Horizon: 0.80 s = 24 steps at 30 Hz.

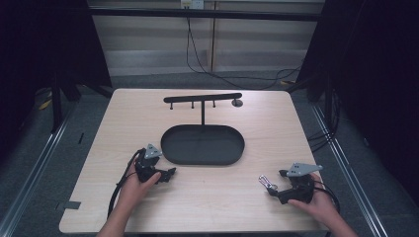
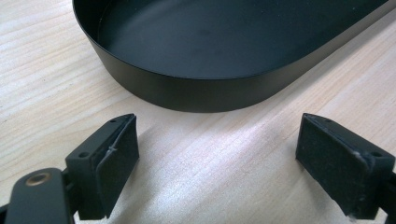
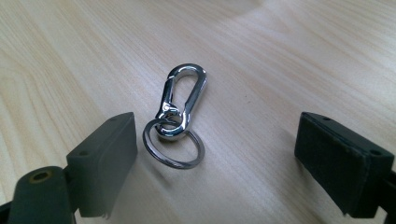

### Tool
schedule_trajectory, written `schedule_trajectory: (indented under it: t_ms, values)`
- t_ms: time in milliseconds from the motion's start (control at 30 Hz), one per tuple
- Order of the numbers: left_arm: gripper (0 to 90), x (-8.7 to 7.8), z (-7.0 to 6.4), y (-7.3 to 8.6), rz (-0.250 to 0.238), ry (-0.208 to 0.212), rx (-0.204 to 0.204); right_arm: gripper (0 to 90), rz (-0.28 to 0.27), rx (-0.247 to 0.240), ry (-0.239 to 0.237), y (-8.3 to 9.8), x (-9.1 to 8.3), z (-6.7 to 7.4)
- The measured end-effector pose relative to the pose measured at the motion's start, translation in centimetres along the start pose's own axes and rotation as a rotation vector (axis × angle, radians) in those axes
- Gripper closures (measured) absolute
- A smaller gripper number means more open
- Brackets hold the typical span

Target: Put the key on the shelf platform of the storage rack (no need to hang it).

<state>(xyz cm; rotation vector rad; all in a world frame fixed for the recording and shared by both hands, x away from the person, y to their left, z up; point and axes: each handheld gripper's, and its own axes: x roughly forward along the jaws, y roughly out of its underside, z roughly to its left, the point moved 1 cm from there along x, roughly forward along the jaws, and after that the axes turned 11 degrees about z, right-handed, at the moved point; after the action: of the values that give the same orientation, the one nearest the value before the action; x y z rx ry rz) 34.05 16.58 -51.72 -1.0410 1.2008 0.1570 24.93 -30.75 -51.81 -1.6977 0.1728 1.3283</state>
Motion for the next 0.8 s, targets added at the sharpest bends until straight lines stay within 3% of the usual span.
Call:
schedule_trajectory:
  t_ms: [167, 333, 367, 400, 467, 533, 800]
  values:
    - [13.0, 0.0, 0.0, 0.0, 0.000, 0.000, 0.000, 13.3, 0.038, 0.009, 0.007, -0.3, -0.2, 0.2]
    - [13.0, 0.0, 0.0, 0.0, 0.000, 0.000, 0.000, 17.8, 0.141, 0.017, 0.006, -0.9, -0.8, 0.6]
    - [13.0, 0.0, 0.0, 0.0, 0.000, 0.000, 0.000, 17.8, 0.141, 0.017, 0.006, -0.9, -0.8, 0.6]
    - [13.0, 0.0, 0.0, 0.0, 0.000, 0.001, 0.000, 21.9, 0.186, 0.027, -0.023, -1.3, -1.1, 0.6]
    - [13.0, 0.0, 0.0, 0.0, 0.000, 0.001, 0.000, 23.1, 0.210, 0.037, -0.026, -1.6, -1.3, 0.7]
    - [13.0, 0.0, 0.0, 0.0, 0.000, 0.001, -0.001, 27.0, 0.225, 0.057, -0.058, -1.9, -1.8, 0.9]
    - [13.0, 0.0, 0.0, 0.0, 0.000, 0.001, 0.000, 39.2, 0.285, 0.053, -0.059, -2.3, -2.2, 1.5]
